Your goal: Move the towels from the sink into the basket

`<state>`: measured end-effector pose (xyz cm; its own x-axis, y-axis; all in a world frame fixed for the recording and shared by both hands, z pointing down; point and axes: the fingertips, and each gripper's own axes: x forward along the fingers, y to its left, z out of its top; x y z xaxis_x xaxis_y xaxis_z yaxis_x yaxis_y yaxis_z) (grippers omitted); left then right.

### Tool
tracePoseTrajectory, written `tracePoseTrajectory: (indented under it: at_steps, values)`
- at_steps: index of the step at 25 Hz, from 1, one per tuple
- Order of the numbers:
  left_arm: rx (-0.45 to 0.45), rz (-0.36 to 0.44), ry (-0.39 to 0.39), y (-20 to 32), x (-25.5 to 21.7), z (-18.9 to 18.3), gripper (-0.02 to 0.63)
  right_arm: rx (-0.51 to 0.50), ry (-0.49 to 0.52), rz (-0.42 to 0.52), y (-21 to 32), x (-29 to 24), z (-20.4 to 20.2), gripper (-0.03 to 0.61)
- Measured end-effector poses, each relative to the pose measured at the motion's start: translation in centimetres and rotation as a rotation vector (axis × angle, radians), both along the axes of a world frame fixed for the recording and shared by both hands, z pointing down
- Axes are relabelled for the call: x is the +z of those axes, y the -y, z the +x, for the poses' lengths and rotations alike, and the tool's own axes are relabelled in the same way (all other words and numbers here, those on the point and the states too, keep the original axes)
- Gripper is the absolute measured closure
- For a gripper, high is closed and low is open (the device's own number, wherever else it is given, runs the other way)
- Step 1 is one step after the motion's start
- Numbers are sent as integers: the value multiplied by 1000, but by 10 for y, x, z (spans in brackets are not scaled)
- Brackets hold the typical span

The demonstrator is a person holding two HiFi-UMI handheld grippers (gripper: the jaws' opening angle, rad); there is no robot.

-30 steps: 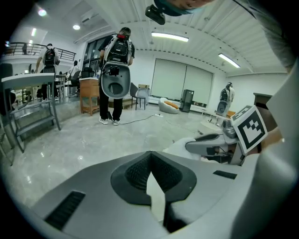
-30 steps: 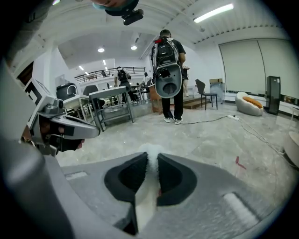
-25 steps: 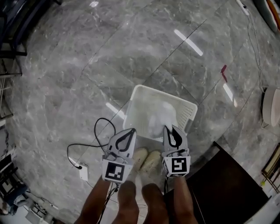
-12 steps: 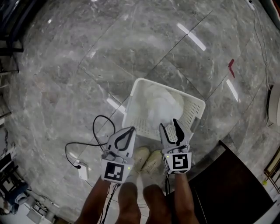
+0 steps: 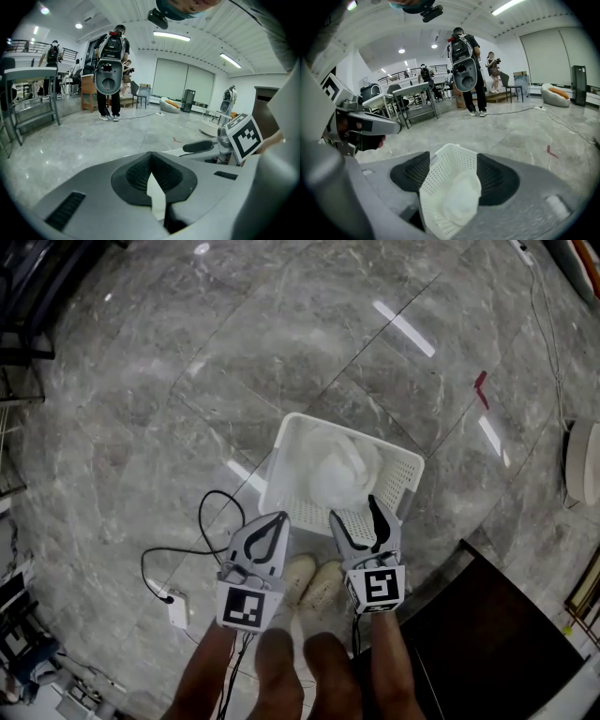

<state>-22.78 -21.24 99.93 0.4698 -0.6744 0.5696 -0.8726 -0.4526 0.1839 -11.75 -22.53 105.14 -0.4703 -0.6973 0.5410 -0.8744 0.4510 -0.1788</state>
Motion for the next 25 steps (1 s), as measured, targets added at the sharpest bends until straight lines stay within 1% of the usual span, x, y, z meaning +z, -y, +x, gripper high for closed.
tracePoseTrajectory:
  at_steps: [6,8,13,17,19,22,25]
  values:
    - [17,37,-12,7,-69,11,604,-14,-5,33,3,-75,7,276]
    - [28,64,-13,12,-97,16,604,-13,-7,57,7,-106,9,313]
    - [36,133,-28,24,-179,24,604,4,-14,117,17,-191,17,337]
    - [103,243,22,31,-249,24,604,29,-14,172,18,-269,26,360]
    - [90,272,12,37,-289,27,604,44,-14,197,19,-309,32,376]
    - [133,332,33,41,-343,34,604,71,-12,233,18,-365,42,399]
    - [145,366,31,37,-393,40,604,96,-13,261,10,-415,52,410]
